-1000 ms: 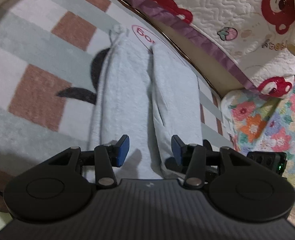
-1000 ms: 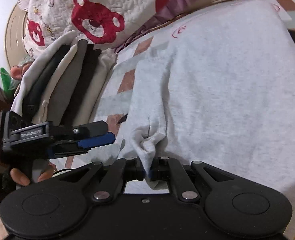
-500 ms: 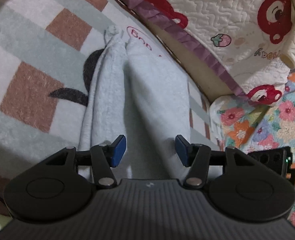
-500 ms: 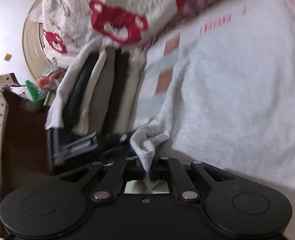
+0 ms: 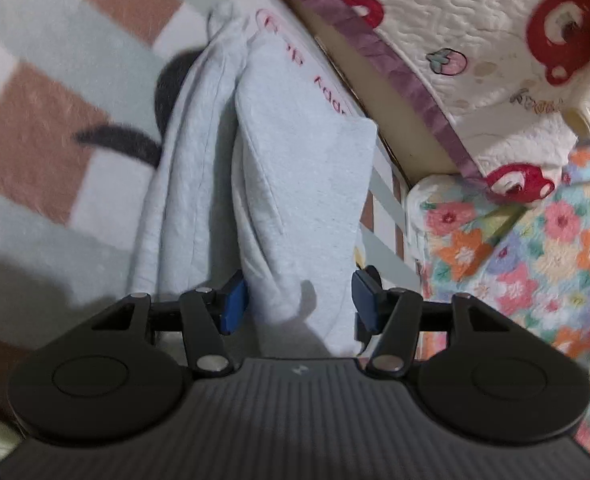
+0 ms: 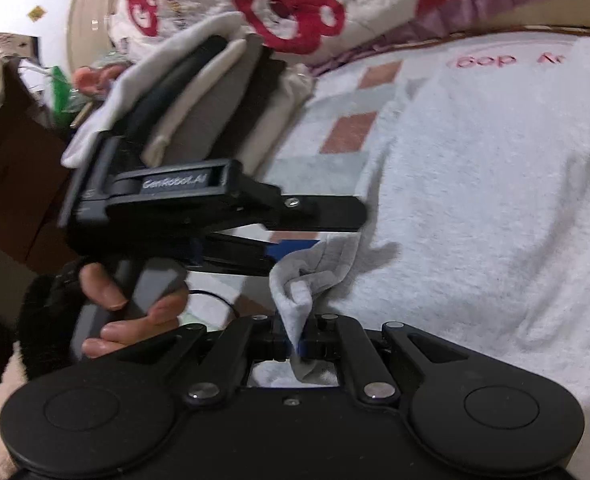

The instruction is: Fold clothes

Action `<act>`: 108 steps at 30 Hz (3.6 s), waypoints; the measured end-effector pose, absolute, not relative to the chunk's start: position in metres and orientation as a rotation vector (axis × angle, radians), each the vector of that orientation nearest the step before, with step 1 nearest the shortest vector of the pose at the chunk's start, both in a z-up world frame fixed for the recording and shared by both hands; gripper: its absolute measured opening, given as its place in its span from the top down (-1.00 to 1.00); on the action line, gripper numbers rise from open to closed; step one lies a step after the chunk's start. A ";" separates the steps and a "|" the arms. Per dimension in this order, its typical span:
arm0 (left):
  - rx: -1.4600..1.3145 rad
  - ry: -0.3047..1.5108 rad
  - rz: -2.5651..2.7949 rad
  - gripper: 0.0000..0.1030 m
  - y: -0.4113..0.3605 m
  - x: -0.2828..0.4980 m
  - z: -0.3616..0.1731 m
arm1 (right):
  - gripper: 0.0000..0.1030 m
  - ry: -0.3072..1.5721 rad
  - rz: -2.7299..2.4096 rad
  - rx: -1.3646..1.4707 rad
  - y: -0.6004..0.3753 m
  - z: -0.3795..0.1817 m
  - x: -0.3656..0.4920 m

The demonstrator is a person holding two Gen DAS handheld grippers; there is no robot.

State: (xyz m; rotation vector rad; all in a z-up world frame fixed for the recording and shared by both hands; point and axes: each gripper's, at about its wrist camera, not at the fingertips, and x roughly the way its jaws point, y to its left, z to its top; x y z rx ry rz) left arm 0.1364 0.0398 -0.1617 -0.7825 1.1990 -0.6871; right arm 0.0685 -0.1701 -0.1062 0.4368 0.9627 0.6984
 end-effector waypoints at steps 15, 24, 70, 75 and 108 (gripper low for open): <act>-0.360 1.061 -0.656 0.86 0.005 0.125 -0.138 | 0.33 0.899 0.407 -0.003 -0.279 -0.066 -0.013; -0.302 1.011 -0.689 0.86 -0.003 0.123 -0.129 | 0.34 1.030 0.493 -0.170 -0.252 -0.104 -0.042; -0.236 1.026 -0.518 0.78 0.014 0.136 -0.130 | 0.64 1.029 0.926 -0.083 -0.108 -0.108 0.005; -0.202 1.006 -0.407 0.76 0.026 0.134 -0.128 | 0.63 0.997 0.977 -0.086 -0.111 -0.095 -0.010; -0.016 0.916 -0.592 0.41 -0.008 0.198 -0.100 | 0.35 0.877 0.487 0.138 -0.288 -0.107 0.059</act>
